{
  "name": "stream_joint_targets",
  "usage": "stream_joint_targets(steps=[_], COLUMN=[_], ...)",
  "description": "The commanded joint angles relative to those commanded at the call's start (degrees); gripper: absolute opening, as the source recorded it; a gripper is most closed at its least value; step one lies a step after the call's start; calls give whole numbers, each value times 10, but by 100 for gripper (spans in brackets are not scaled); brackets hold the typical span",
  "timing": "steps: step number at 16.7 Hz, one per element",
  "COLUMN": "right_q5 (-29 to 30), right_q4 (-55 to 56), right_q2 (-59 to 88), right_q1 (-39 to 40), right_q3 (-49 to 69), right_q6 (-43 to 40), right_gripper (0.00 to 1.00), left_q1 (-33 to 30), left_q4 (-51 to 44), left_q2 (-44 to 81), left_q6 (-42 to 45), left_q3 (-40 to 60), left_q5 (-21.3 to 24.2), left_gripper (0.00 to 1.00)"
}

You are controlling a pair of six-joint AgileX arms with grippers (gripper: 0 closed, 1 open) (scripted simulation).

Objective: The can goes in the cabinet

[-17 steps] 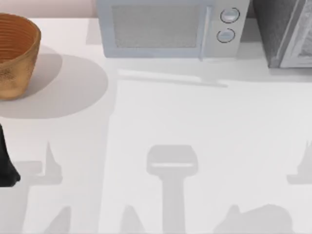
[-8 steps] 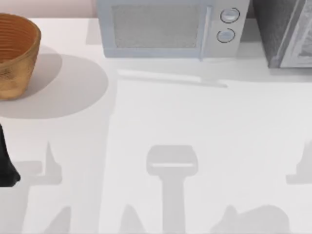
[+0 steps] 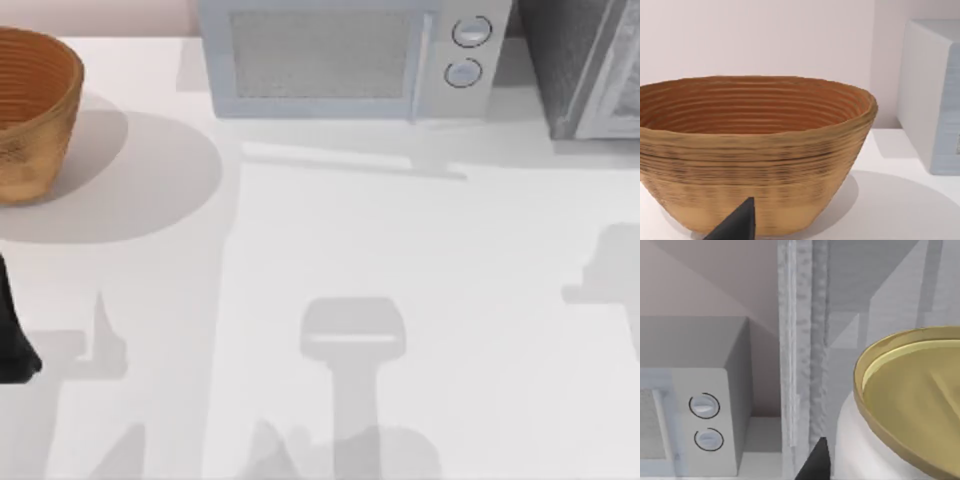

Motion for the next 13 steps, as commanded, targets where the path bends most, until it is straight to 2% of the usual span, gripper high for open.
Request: stream_joint_targets(steps=[8, 13], right_q5=[50, 70], right_q4=[-107, -149], right_q2=[328, 464], right_q1=[42, 62], right_q3=[444, 636], right_q6=[3, 6], right_gripper=[0, 0], left_q1=[0, 0], left_q4=[0, 0], left_q2=[0, 0], left_q6=[0, 0], left_q3=[0, 0], left_q5=[0, 0], left_gripper=[100, 100])
